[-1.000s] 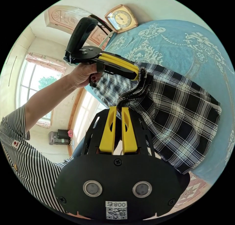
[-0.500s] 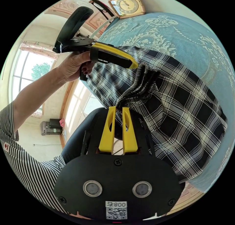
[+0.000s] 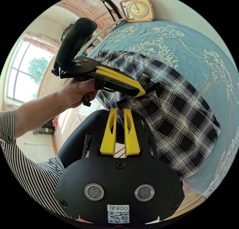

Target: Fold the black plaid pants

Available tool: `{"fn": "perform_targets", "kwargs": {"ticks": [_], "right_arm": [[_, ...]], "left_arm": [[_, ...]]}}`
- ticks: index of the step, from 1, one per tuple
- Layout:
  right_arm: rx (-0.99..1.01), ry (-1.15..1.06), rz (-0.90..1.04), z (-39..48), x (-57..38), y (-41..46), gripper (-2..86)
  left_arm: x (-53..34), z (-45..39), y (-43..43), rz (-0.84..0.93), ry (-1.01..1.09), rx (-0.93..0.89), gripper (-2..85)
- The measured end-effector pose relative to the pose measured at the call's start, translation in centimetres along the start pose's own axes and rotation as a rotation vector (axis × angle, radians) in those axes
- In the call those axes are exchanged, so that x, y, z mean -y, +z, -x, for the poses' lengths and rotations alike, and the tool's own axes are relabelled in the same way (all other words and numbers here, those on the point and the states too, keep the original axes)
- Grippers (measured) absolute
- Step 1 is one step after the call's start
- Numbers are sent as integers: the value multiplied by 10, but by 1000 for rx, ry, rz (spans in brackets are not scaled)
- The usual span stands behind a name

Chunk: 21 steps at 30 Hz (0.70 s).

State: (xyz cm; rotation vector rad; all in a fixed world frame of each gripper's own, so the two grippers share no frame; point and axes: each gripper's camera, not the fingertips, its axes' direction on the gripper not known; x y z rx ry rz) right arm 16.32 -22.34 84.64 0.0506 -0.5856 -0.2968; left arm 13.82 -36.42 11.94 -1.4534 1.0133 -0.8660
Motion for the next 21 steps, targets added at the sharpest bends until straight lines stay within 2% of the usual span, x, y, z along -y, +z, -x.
{"fn": "perform_targets", "kwargs": {"ticks": [4,7,10,13,16,21], "right_arm": [[24,49,7,-11,2,6,30],[-7,45,87,-16,6,26,21],[-8,59,81,-19,5,28,13],[3,61,89,-26,3,32,10],[16,69,92,-33,2,31,8],[63,90,-12,-51,-20,6,7]], "left_arm": [[-18,13,-3,-1,-87,67,1],[-28,7,-8,-59,-88,43,1],[-36,-7,-9,-114,-75,24,1],[-41,-8,17,9,-106,107,1],[-52,-2,19,-28,-176,56,3],[-73,-21,12,-113,-153,10,7]]}}
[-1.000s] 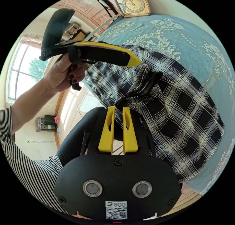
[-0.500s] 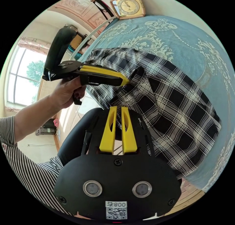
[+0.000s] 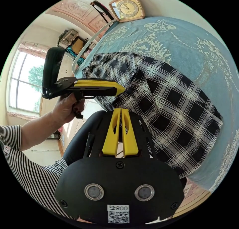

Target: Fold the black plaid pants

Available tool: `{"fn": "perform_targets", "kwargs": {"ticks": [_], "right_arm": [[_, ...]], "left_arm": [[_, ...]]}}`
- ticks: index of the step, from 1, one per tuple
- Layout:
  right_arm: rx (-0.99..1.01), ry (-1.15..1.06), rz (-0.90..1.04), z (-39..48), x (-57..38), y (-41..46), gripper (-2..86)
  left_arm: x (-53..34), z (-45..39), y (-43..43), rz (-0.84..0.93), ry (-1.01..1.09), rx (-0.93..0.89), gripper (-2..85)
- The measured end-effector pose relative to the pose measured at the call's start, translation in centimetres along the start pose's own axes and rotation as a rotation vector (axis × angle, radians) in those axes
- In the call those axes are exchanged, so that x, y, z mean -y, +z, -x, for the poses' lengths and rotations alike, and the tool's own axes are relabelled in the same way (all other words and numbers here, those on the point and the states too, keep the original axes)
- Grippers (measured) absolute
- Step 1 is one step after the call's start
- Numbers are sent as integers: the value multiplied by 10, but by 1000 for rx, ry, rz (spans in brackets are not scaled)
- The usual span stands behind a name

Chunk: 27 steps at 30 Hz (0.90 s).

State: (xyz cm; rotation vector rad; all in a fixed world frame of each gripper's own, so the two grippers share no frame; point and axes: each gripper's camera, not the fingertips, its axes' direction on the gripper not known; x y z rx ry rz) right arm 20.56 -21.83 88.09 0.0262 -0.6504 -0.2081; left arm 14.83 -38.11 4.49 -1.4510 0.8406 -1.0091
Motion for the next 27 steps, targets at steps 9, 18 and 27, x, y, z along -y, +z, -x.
{"fn": "perform_targets", "kwargs": {"ticks": [9,18,27], "right_arm": [[-11,354,-242,-128,-96,-90,43],[58,479,-66,-203,-147,-68,77],[304,471,-40,-254,-158,-50,24]], "left_arm": [[-34,-88,46,29,209,-234,59],[-40,-156,104,115,286,-240,71],[-47,-234,146,128,407,-130,83]]}}
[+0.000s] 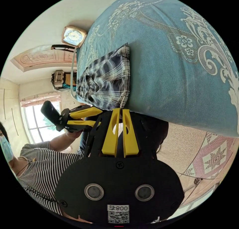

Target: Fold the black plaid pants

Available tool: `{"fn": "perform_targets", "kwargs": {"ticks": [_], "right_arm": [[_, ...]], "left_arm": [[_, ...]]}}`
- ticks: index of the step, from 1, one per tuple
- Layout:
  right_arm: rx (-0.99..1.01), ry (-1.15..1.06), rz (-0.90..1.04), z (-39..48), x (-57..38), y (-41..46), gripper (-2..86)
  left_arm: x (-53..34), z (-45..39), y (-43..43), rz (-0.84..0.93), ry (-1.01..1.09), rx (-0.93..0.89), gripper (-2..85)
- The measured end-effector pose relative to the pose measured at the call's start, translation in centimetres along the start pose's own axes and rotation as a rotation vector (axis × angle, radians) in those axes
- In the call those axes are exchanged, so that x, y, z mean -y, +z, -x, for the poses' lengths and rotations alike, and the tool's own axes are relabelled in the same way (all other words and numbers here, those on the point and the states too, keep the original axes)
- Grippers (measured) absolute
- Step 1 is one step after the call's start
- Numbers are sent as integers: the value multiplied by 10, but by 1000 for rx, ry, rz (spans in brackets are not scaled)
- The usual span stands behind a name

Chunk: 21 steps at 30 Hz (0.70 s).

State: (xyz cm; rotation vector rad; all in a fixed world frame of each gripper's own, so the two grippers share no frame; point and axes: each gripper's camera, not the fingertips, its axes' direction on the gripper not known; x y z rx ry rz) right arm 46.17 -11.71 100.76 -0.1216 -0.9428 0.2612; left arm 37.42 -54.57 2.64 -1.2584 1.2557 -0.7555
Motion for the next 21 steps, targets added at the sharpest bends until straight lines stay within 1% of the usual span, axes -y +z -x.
{"fn": "perform_targets", "kwargs": {"ticks": [2,5,9,11,13,15,17,21], "right_arm": [[79,-1,-11,-8,0,-4,20],[192,-18,4,-17,2,-5,17],[166,-35,28,-25,7,-4,18],[182,-43,11,-31,10,-9,20],[183,-34,-51,-41,13,-20,24],[179,-1,-157,-58,17,-37,38],[185,26,-195,-71,27,-44,56],[180,78,-163,-89,61,-36,89]], "left_arm": [[9,-23,13,4,47,89,85],[18,-45,33,39,81,157,79],[21,-64,48,63,73,245,45],[21,-69,49,50,51,225,36],[20,-71,48,41,26,201,32],[20,-74,46,25,11,180,30],[19,-81,44,9,8,157,29],[19,-92,43,2,15,149,28]]}}
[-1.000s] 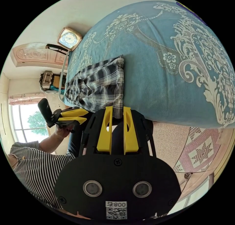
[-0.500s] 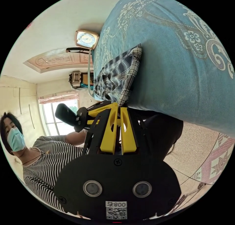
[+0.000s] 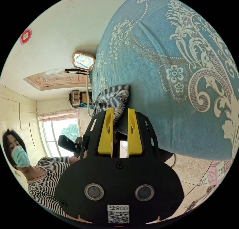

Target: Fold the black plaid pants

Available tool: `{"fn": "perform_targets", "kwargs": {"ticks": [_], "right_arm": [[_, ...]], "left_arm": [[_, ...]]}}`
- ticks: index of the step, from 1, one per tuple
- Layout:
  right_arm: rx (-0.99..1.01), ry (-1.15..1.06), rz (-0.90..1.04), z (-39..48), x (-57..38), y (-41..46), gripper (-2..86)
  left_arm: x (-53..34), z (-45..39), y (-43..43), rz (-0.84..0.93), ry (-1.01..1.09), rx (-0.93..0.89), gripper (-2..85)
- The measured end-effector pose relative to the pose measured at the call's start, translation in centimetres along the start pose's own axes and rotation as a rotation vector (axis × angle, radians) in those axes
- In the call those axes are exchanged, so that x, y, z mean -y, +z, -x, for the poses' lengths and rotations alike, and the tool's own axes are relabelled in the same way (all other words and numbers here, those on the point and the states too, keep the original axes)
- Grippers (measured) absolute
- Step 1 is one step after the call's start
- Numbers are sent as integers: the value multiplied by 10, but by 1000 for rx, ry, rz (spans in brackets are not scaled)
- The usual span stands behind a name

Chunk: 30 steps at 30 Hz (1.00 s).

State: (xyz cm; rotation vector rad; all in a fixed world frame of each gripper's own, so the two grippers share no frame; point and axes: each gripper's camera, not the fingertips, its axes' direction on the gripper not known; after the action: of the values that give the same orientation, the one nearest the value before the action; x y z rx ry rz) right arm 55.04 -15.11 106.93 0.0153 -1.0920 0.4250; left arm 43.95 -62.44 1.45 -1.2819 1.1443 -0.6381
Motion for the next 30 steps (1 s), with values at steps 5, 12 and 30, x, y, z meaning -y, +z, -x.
{"fn": "perform_targets", "kwargs": {"ticks": [5,12,30], "right_arm": [[1,33,34,-10,24,19,91],[87,84,40,-25,40,32,53],[132,65,-186,-16,-33,-76,21]], "left_arm": [[-2,-13,-5,-8,-3,-17,27],[-3,-29,-12,3,23,-27,26],[10,-96,-81,-72,194,-184,25]]}}
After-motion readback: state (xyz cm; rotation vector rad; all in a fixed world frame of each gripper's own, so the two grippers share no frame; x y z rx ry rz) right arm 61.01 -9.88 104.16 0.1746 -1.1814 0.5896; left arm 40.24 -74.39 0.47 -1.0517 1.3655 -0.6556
